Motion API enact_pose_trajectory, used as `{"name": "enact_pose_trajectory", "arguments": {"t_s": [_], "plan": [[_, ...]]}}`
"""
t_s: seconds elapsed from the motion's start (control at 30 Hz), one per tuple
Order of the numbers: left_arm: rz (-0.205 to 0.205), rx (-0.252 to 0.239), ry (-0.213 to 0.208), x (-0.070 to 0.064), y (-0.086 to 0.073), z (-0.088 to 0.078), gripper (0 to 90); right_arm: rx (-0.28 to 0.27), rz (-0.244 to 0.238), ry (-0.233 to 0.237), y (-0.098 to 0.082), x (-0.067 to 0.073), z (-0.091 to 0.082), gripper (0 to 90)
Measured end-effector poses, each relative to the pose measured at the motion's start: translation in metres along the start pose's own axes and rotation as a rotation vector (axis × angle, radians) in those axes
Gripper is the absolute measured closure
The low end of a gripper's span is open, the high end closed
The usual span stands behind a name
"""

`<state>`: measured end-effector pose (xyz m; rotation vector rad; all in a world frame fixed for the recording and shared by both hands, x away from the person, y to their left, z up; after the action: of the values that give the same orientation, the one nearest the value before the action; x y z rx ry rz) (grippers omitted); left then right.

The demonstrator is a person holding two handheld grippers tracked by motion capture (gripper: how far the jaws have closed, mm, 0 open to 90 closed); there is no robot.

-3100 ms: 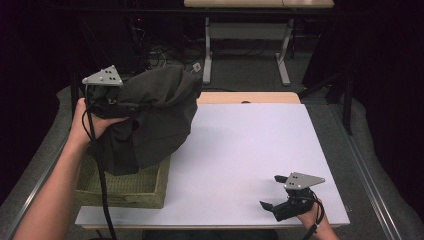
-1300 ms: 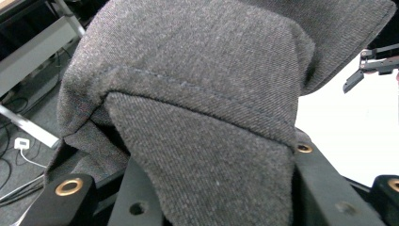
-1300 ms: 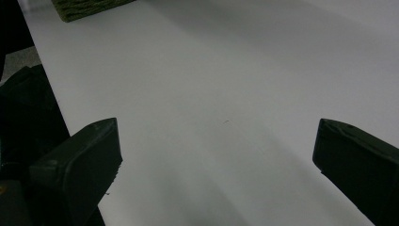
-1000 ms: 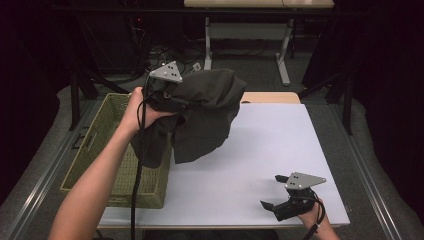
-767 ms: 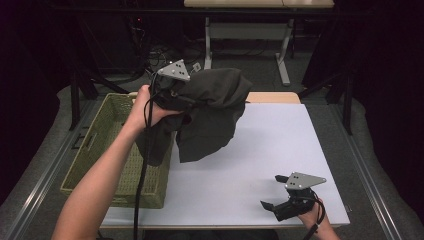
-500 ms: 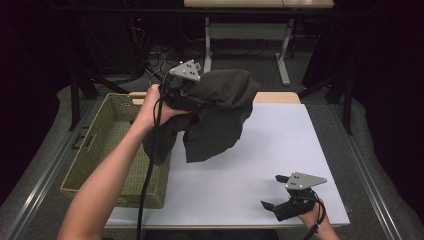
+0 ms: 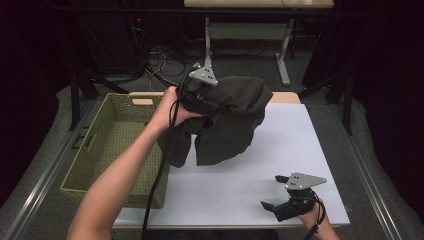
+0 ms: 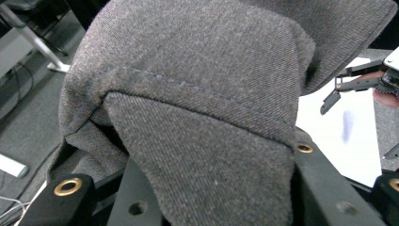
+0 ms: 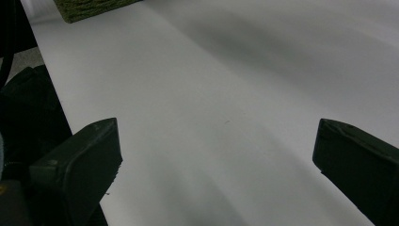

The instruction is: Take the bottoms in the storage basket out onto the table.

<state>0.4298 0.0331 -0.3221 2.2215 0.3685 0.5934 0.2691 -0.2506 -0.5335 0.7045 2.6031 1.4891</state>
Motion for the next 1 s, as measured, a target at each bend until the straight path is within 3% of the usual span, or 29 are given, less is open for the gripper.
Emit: {"name": "enact_pose_trajectory", "arguments": {"t_s": [0.3, 0.6, 0.63, 1.0], "plan": [[-0.027, 0.010, -0.021, -0.003, -0.007, 0.018, 65.3, 0.001, -0.003, 0.012, 0.000, 0.000, -0.001, 1.3], [-0.021, 0.047, -0.051, -0.006, -0.021, 0.032, 65.2, 0.003, -0.001, 0.000, 0.000, 0.000, 0.000, 1.3], [-0.006, 0.052, -0.054, -0.006, -0.023, 0.034, 65.2, -0.001, -0.002, 0.000, 0.000, 0.000, 0.000, 1.3], [-0.012, 0.099, -0.071, -0.012, -0.042, 0.054, 64.9, -0.003, -0.005, 0.005, -0.001, -0.001, 0.000, 1.3]]}}
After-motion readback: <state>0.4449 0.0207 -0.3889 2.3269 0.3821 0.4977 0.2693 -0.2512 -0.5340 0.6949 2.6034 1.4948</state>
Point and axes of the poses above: each handheld gripper's, and its own axes: z roughly forward along the jaws, y roughly out of its top, x roughly to its left, the point moved 2 cm from there along z, roughly forward along the jaws, and after that the axes turned 15 degrees about y, right-handed, at the moved point
